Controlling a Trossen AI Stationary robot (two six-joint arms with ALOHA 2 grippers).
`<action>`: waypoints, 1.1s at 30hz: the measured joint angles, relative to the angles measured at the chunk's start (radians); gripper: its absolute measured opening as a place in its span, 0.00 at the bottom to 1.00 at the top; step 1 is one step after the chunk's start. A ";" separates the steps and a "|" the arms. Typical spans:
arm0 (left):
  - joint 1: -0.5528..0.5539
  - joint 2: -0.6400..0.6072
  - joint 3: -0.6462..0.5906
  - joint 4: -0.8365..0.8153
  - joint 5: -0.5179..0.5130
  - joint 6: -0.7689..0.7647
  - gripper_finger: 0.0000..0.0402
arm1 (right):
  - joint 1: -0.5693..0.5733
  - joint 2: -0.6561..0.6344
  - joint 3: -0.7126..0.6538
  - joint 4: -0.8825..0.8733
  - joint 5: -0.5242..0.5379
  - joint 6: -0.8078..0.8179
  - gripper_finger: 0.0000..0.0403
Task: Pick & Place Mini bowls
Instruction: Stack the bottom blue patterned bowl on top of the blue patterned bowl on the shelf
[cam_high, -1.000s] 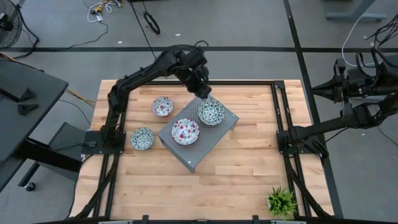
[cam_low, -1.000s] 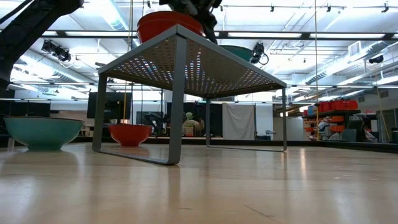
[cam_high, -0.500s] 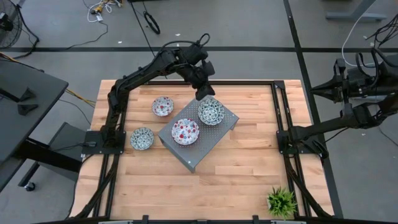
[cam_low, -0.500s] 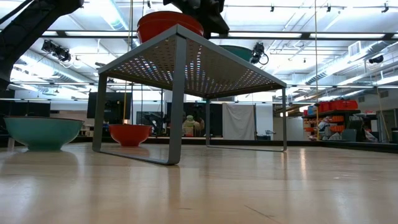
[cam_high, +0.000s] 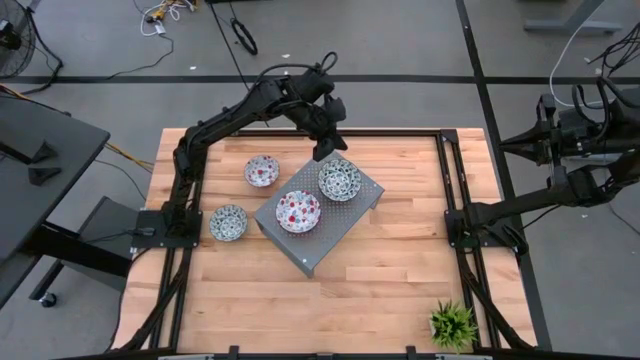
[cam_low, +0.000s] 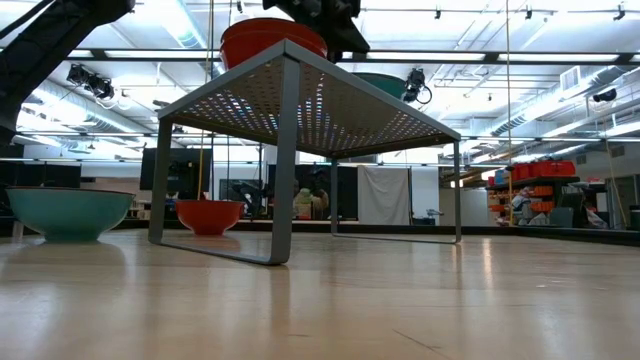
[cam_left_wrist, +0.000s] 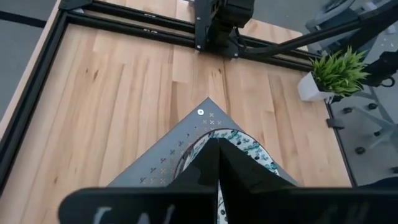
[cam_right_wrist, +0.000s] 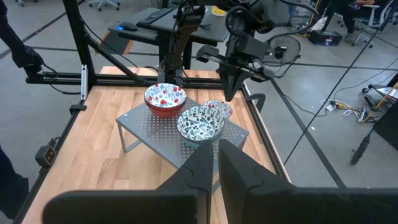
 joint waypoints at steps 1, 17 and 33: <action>0.000 0.000 0.000 -0.003 -0.006 0.000 0.01 | 0.000 0.000 0.000 0.000 0.000 0.000 0.07; -0.001 0.002 -0.074 -0.031 -0.016 -0.052 0.00 | 0.000 0.000 0.000 0.000 0.000 0.000 0.07; -0.006 0.003 -0.089 -0.046 -0.028 -0.083 0.00 | 0.000 0.000 0.000 0.000 0.000 0.000 0.07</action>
